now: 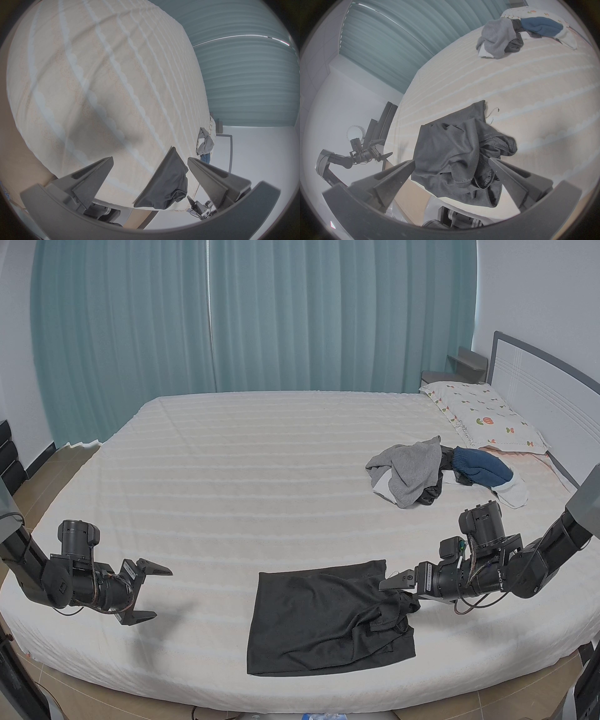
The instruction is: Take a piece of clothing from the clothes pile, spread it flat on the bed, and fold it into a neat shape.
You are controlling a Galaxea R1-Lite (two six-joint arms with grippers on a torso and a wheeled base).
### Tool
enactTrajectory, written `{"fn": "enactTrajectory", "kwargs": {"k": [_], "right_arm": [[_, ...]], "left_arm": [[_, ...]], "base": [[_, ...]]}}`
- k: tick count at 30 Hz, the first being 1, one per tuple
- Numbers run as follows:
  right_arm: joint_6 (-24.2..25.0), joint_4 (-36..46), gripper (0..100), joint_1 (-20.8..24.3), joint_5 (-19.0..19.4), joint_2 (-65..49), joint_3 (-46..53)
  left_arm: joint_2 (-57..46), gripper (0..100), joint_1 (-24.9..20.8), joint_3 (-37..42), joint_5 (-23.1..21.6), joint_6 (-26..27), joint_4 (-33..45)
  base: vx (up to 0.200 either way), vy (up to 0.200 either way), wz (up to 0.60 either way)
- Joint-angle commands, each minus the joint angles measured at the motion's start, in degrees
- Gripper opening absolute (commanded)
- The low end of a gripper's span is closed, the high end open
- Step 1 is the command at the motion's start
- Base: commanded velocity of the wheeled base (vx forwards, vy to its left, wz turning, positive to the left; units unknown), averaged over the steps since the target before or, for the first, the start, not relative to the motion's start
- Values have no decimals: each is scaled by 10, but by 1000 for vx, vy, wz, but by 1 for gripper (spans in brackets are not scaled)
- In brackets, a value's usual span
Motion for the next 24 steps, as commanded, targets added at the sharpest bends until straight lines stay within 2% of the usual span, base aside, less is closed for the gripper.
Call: {"fn": "enactTrajectory", "kwargs": {"k": [1, 8, 9, 14, 18, 20, 21, 22, 24], "right_arm": [[3, 0, 100, 3, 3, 21, -4], [22, -22, 100, 21, 10, 59, 4], [25, -28, 0, 22, 9, 64, 4], [26, -39, 0, 24, 4, 71, 17], [26, -39, 0, 11, 4, 59, 25], [27, -39, 0, 0, 5, 48, 29], [27, -39, 0, 0, 5, 48, 29], [26, -40, 0, -4, 4, 40, 28], [26, -41, 0, -10, 5, 30, 25]], "left_arm": [[1, 100, 0, 0, 0, 0, 0], [1, 100, 0, 0, 0, 0, 0], [1, 100, 0, 0, 0, 0, 0], [1, 100, -4, -5, 0, -2, -1], [8, 100, -39, -19, 4, -2, 1], [22, 100, -74, -41, 31, -2, 3], [22, 100, -74, -41, 31, -2, 3], [42, 100, -103, -67, 68, -4, 5], [67, 100, -131, -93, 96, -5, 6]], "base": [[0, 0, 0], [0, 0, 0], [0, 0, 0], [0, 0, 0], [0, 0, 0], [0, 0, 0], [0, 0, 0], [0, 0, 0], [0, 0, 0]]}}
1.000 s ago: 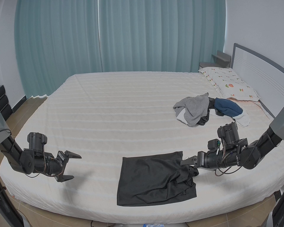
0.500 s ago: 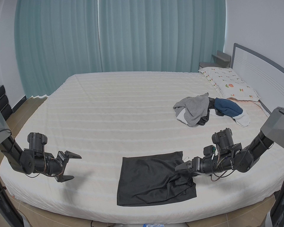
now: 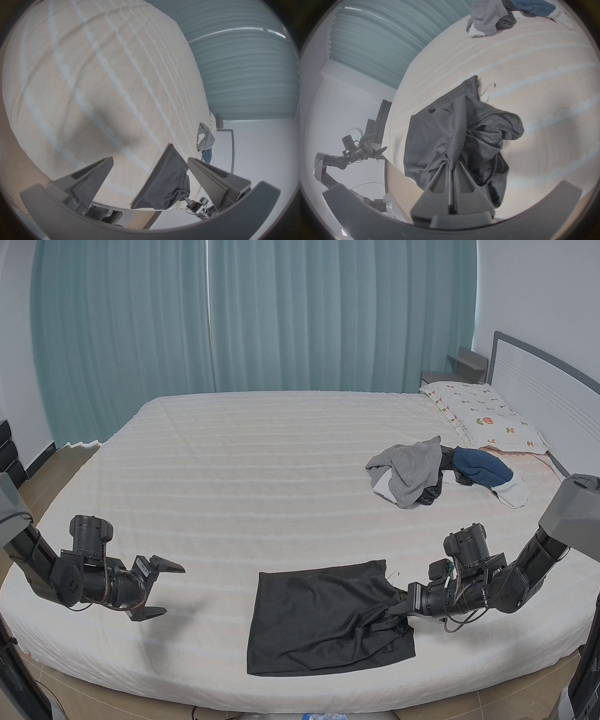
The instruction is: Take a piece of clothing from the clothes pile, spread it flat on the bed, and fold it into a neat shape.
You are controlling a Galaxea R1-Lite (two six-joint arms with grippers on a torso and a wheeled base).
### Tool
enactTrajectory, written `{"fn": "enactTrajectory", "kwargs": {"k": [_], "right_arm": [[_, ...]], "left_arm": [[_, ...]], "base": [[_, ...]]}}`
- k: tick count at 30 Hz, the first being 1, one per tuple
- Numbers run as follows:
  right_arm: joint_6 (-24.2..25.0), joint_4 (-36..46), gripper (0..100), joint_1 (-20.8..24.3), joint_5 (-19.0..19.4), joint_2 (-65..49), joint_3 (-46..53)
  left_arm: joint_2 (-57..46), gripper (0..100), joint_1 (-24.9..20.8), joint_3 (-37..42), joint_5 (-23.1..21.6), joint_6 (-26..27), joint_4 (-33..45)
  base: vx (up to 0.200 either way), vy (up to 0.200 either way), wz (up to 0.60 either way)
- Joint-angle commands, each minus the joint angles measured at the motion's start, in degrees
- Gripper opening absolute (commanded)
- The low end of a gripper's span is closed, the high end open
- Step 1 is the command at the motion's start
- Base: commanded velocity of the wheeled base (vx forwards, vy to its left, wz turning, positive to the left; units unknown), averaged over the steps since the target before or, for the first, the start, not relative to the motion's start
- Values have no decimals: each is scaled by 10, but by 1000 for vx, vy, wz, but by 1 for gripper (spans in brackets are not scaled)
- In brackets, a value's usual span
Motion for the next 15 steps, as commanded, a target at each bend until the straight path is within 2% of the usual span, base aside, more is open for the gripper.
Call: {"fn": "enactTrajectory", "kwargs": {"k": [1, 3, 8, 12, 15], "right_arm": [[-2, -5, 0, -21, 1, -32, 1], [-7, -16, 0, -25, 1, -43, 6], [-9, -21, 0, -27, 3, -46, 9], [-8, -24, 0, -27, 4, -42, 8], [-8, -31, 0, -26, 5, -38, 10]], "left_arm": [[65, 100, -76, -69, 60, -3, 5], [88, 100, -107, -98, 74, -2, 15], [115, 100, -145, -177, 75, -1, 52], [150, 100, -166, -244, 80, 0, 90], [174, 100, -179, -278, 103, 3, 92]], "base": [[0, 0, 0], [0, 0, 0], [0, 0, 0], [0, 0, 0], [0, 0, 0]]}}
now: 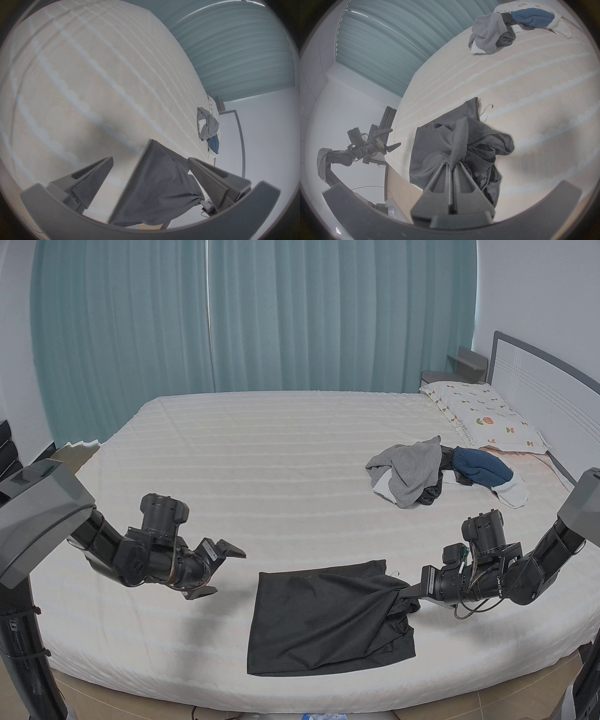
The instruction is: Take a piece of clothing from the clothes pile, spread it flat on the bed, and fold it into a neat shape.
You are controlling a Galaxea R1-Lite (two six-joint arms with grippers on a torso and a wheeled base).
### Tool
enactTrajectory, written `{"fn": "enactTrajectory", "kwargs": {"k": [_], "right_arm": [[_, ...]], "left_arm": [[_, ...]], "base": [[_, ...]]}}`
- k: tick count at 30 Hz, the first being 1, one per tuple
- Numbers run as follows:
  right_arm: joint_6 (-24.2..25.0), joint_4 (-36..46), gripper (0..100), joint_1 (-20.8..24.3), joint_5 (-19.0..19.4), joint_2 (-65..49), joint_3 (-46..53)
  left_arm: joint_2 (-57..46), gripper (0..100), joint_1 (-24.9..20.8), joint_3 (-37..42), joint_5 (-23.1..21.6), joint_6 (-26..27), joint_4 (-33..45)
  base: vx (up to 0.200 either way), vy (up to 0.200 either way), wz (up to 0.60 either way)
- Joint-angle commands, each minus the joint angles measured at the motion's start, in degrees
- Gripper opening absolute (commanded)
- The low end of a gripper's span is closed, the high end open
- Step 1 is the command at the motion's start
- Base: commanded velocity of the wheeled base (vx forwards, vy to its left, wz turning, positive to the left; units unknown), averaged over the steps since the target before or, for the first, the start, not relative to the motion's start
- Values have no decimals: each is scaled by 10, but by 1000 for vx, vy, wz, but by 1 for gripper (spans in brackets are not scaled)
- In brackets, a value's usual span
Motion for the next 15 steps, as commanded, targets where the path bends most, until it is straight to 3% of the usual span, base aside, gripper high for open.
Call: {"fn": "enactTrajectory", "kwargs": {"k": [1, 9, 14, 15], "right_arm": [[0, -9, 0, 0, 1, 1, 2], [0, -11, 0, 4, 2, -2, 6], [0, -11, 0, 4, 3, 1, 6], [0, -11, 0, 4, 3, 1, 6]], "left_arm": [[64, 100, -33, -70, 23, 5, 17], [137, 100, -70, -137, 94, 65, 23], [151, 100, -80, -160, 104, 68, 28], [151, 0, -80, -160, 104, 68, 28]], "base": [[0, 0, 0], [0, 0, 0], [0, 0, 0], [0, 0, 0]]}}
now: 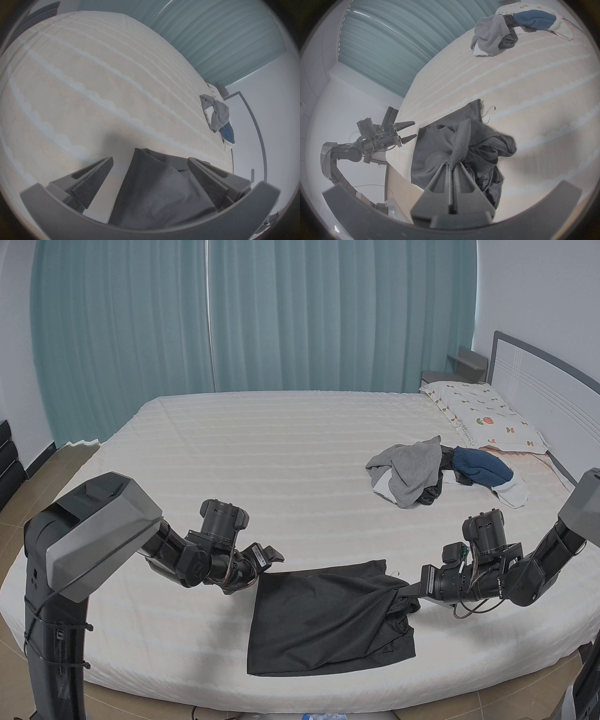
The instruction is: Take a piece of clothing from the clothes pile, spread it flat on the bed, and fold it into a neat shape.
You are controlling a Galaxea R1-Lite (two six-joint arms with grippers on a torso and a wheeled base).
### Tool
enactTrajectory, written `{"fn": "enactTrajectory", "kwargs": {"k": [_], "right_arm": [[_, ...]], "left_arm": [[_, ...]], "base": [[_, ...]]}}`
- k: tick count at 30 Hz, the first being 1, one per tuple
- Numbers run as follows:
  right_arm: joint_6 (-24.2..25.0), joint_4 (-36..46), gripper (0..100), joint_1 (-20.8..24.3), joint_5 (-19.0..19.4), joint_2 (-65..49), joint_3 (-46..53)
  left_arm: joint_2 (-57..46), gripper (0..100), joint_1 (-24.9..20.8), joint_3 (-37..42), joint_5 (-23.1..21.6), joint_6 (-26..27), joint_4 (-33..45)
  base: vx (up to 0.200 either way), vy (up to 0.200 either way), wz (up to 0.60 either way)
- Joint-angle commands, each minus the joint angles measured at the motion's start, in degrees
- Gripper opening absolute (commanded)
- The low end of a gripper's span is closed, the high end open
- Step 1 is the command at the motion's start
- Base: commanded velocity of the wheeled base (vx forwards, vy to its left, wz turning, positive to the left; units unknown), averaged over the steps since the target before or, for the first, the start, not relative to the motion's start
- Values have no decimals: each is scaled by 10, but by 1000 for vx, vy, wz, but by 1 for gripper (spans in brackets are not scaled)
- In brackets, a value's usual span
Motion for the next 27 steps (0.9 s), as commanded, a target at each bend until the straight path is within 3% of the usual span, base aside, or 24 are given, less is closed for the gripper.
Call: {"fn": "enactTrajectory", "kwargs": {"k": [1, 7, 14, 18, 21, 22, 27], "right_arm": [[0, 0, 0, 1, 0, 2, 1], [0, 0, 0, -1, 0, 2, 2], [-1, 0, 0, 1, -5, -2, 4], [-5, 0, 0, 5, -7, 3, 1], [-6, 0, 0, 9, -7, 10, -2], [-6, 0, 100, 9, -6, 11, -2], [-5, -1, 100, 11, -4, 32, -22]], "left_arm": [[26, 0, -7, -18, 3, -1, 5], [29, 0, -11, -17, 10, 0, 4], [25, 0, -11, -5, 52, -10, 0], [5, 0, 5, -3, 54, -79, -2], [-11, 0, 11, 11, 45, -91, -4], [-11, 0, 11, 13, 45, -91, -4], [-5, 0, 14, 18, 46, -91, -6]], "base": [[0, 0, 0], [0, 0, 0], [0, 0, 0], [0, 0, 0], [0, 0, 0], [0, 0, 0], [0, 0, 0]]}}
